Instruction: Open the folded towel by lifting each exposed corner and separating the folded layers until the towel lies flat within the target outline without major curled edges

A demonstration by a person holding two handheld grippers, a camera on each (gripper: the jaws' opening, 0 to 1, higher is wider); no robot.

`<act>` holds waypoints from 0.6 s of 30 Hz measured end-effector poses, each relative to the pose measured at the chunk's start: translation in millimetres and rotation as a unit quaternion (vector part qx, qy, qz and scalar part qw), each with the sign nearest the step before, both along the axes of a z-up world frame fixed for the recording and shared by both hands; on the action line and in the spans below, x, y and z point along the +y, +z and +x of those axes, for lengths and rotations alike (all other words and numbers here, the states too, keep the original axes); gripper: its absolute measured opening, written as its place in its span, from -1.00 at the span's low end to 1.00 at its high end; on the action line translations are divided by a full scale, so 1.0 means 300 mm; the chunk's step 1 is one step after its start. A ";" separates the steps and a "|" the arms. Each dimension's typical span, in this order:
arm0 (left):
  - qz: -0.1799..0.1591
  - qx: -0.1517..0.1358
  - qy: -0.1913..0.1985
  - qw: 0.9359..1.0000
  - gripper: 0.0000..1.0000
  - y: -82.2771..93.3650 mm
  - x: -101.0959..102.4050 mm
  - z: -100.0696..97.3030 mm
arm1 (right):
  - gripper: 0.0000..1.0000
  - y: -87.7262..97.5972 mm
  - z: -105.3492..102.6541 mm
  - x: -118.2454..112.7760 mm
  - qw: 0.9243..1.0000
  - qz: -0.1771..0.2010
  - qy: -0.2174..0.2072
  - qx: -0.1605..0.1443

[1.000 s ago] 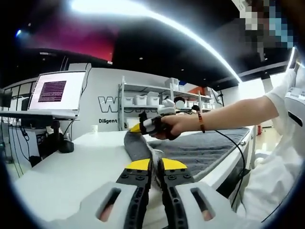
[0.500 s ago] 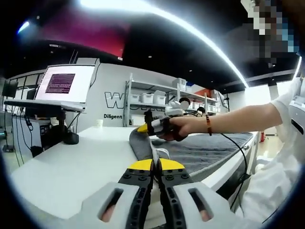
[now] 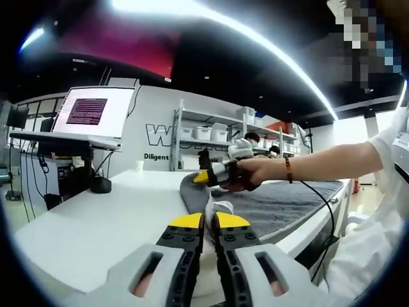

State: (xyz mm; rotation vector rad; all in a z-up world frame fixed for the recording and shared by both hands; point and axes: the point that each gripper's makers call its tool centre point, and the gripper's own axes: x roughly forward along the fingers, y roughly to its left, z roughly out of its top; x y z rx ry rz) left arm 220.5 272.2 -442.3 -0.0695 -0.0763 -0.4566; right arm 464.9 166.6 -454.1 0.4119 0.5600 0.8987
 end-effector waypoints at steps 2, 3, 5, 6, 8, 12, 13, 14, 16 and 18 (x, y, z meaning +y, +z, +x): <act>0.001 -0.002 -0.002 1.000 -0.87 0.004 -0.002 0.002 | -0.96 -0.003 -0.007 -0.006 1.000 -0.003 0.000 0.001; 0.000 -0.002 -0.003 1.000 -0.86 0.007 -0.006 0.003 | -0.96 -0.005 -0.011 -0.008 1.000 -0.004 0.001 0.001; 0.002 -0.004 -0.006 1.000 -0.86 0.010 -0.016 0.007 | -0.97 -0.017 -0.015 -0.014 1.000 -0.010 0.002 0.004; 0.004 -0.004 -0.008 1.000 -0.87 0.012 -0.024 0.009 | -0.97 -0.019 -0.016 -0.015 1.000 -0.010 0.002 0.005; 0.004 -0.005 -0.011 1.000 -0.86 0.017 -0.032 0.011 | -0.98 -0.025 -0.021 -0.015 1.000 -0.011 0.004 0.007; 0.005 -0.010 -0.018 1.000 -0.88 0.030 -0.053 0.020 | -1.00 -0.030 -0.034 -0.009 1.000 -0.011 0.009 0.011; 0.007 -0.011 -0.019 1.000 -0.89 0.031 -0.057 0.021 | -1.00 -0.030 -0.036 -0.007 1.000 -0.011 0.010 0.011; 0.008 -0.011 -0.024 1.000 -0.97 0.030 -0.062 0.020 | -1.00 -0.027 -0.038 -0.006 1.000 -0.011 0.011 0.011; 0.005 -0.013 -0.030 0.999 -0.97 0.032 -0.068 0.017 | -1.00 -0.015 -0.038 -0.003 1.000 -0.004 0.010 0.007; 0.001 -0.017 -0.020 1.000 -0.97 0.036 -0.055 0.016 | -1.00 -0.005 -0.037 0.001 1.000 0.001 0.009 0.008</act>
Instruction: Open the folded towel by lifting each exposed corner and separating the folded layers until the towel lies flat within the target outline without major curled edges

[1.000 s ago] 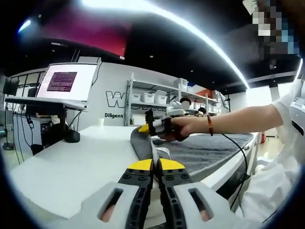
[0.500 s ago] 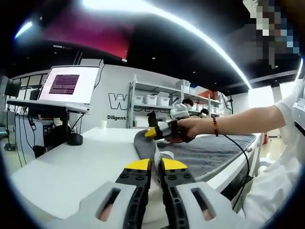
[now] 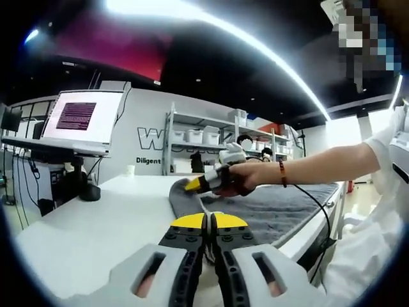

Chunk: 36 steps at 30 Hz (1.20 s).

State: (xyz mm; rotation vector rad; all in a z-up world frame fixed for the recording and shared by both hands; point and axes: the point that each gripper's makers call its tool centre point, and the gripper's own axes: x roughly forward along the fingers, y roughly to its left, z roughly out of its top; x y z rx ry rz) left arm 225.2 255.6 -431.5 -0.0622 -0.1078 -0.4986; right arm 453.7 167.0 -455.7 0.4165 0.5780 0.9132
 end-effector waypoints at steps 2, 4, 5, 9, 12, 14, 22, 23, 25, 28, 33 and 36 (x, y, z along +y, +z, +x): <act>-0.001 0.000 0.004 1.000 -0.97 -0.001 0.009 -0.003 | -1.00 0.013 0.002 0.006 1.000 0.007 -0.002 -0.001; -0.004 -0.003 0.010 1.000 -0.97 0.003 0.022 -0.010 | -1.00 0.027 0.001 0.013 1.000 0.015 -0.001 0.000; -0.005 -0.004 0.010 1.000 -0.97 0.004 0.024 -0.011 | -1.00 0.033 0.003 0.017 1.000 0.019 -0.001 -0.001; -0.006 -0.005 0.015 1.000 -0.97 0.006 0.035 -0.015 | -1.00 0.060 0.005 0.043 0.999 0.036 0.000 0.001; -0.007 -0.005 0.017 1.000 -0.97 0.004 0.043 -0.018 | -1.00 0.076 0.001 0.064 0.999 0.036 0.003 -0.004; -0.008 -0.003 0.019 1.000 -0.97 0.002 0.051 -0.018 | -1.00 0.088 0.009 0.079 0.999 0.037 0.005 -0.009; -0.006 0.005 0.021 1.000 -0.97 -0.019 0.062 -0.018 | -1.00 0.102 0.019 0.129 0.999 0.037 0.009 -0.018; -0.006 0.007 0.020 1.000 -0.97 -0.021 0.063 -0.018 | -1.00 0.101 0.018 0.135 0.999 0.037 0.011 -0.018; -0.005 0.006 0.018 1.000 -0.97 -0.024 0.066 -0.019 | -1.00 0.099 0.015 0.143 0.999 0.036 0.011 -0.019; -0.002 0.012 0.022 1.000 -0.97 -0.034 0.072 -0.018 | -1.00 0.104 0.015 0.161 0.999 0.031 0.014 -0.025; -0.007 0.011 0.019 1.000 -0.96 -0.032 0.075 -0.021 | -1.00 0.124 0.023 0.195 0.999 0.038 0.015 -0.031; -0.008 0.011 0.019 1.000 -0.96 -0.034 0.078 -0.023 | -0.98 0.120 0.025 0.211 0.999 0.036 0.016 -0.034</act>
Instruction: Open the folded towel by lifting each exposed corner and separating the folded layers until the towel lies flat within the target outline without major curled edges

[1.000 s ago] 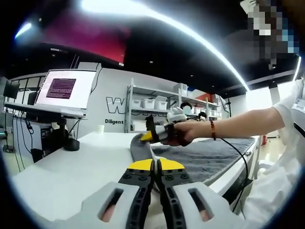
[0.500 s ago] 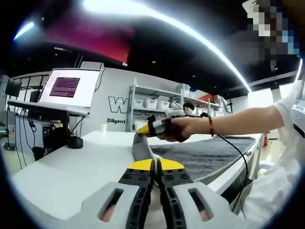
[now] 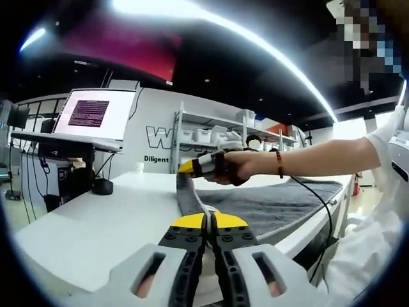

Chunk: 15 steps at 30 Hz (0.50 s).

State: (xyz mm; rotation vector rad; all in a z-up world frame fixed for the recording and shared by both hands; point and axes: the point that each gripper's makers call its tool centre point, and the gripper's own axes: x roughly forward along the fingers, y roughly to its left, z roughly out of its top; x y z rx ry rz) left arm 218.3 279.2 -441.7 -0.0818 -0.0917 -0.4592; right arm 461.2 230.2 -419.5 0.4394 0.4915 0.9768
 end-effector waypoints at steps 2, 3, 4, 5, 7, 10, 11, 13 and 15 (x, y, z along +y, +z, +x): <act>-0.002 0.004 0.002 1.000 -0.96 -0.007 0.006 0.002 | -0.97 -0.005 0.000 0.010 1.000 0.000 0.001 0.003; -0.002 0.005 0.003 1.000 -0.96 -0.010 0.008 0.003 | -0.97 -0.007 -0.001 0.014 1.000 0.001 0.002 0.003; -0.001 0.006 0.004 1.000 -0.95 -0.013 0.011 0.002 | -0.96 -0.009 -0.002 0.021 1.000 0.002 0.003 0.004; -0.001 0.007 0.005 1.000 -0.95 -0.014 0.014 0.002 | -0.95 -0.010 -0.002 0.026 1.000 0.001 0.004 0.004; -0.005 0.003 0.008 1.000 -0.94 -0.010 0.024 0.000 | -0.91 -0.009 -0.004 0.034 1.000 0.000 0.007 0.000; -0.010 0.002 0.015 1.000 -0.94 -0.008 0.038 -0.001 | -0.86 -0.005 -0.002 0.041 1.000 0.002 0.008 -0.005; -0.010 0.002 0.016 1.000 -0.93 -0.008 0.039 -0.001 | -0.85 -0.003 -0.001 0.045 1.000 0.002 0.010 -0.008; -0.007 0.006 0.020 1.000 -0.93 -0.013 0.044 -0.002 | -0.79 -0.003 0.000 0.047 1.000 0.002 0.010 -0.009; -0.005 0.006 0.022 1.000 -0.94 -0.015 0.045 -0.002 | -0.71 -0.002 0.000 0.048 1.000 0.003 0.010 -0.011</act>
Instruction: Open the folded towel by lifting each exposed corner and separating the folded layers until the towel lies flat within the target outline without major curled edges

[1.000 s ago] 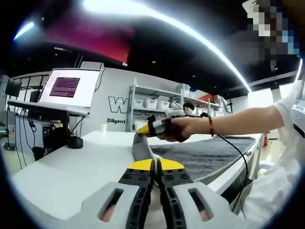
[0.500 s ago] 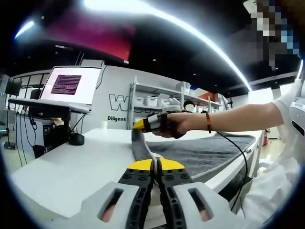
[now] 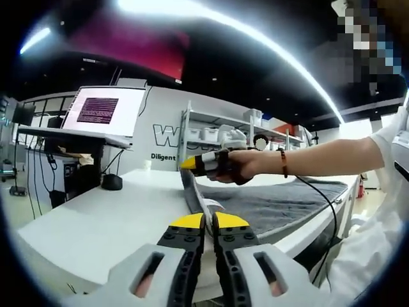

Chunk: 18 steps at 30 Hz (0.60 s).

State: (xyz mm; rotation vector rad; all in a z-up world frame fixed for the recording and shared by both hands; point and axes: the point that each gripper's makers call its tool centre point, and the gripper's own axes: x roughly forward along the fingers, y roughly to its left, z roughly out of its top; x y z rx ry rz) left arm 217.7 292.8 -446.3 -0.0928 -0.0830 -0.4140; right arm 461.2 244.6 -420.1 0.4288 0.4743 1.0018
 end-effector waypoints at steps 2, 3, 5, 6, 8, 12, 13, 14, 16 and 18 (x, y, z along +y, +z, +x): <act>-0.003 0.004 0.001 1.000 -0.96 -0.006 0.004 0.002 | -0.65 -0.006 0.005 0.008 1.000 -0.004 0.000 -0.010; -0.004 0.003 0.008 1.000 -0.99 -0.007 0.013 -0.002 | -0.63 -0.012 -0.003 0.019 1.000 -0.001 0.006 -0.012; -0.011 0.000 0.014 1.000 -1.00 -0.005 0.028 -0.004 | -0.60 -0.020 -0.008 0.025 1.000 0.001 0.008 -0.013; -0.012 0.000 0.017 1.000 -0.99 -0.006 0.032 -0.004 | -0.60 -0.025 -0.012 0.027 1.000 -0.003 0.013 -0.012; -0.017 -0.002 0.020 1.000 -0.99 -0.006 0.039 -0.006 | -0.59 -0.030 -0.011 0.025 1.000 -0.006 0.013 -0.012; -0.019 -0.003 0.015 1.000 -0.97 -0.003 0.034 -0.008 | -0.57 -0.039 -0.019 0.023 1.000 -0.013 0.017 -0.015; -0.017 -0.002 0.015 1.000 -0.96 -0.006 0.032 -0.007 | -0.56 -0.040 -0.021 0.021 1.000 -0.016 0.017 -0.019; -0.016 -0.001 0.016 1.000 -0.95 -0.008 0.031 -0.006 | -0.56 -0.041 -0.022 0.020 0.999 -0.018 0.018 -0.022; -0.014 0.002 0.018 1.000 -0.95 -0.012 0.032 -0.003 | -0.56 -0.047 -0.028 0.017 0.999 -0.020 0.019 -0.020; -0.014 0.002 0.018 1.000 -0.94 -0.011 0.033 -0.002 | -0.55 -0.048 -0.032 0.013 0.999 -0.020 0.020 -0.023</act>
